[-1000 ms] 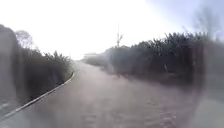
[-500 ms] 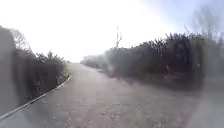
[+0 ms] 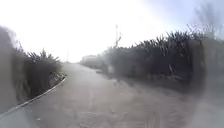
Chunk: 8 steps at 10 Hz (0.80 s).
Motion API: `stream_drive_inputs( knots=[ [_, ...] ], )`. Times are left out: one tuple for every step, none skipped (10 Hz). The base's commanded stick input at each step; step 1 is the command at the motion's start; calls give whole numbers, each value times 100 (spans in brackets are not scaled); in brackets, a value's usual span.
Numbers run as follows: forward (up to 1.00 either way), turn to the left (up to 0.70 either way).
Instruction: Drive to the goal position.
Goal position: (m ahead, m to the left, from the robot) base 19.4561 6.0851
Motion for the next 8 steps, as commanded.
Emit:
stream_drive_inputs(
  knots=[
    [100, 16],
    [100, 27],
    [100, 27],
    [100, 27],
    [100, 27],
    [100, 27],
    [100, 27],
    [100, 27]
  ],
)
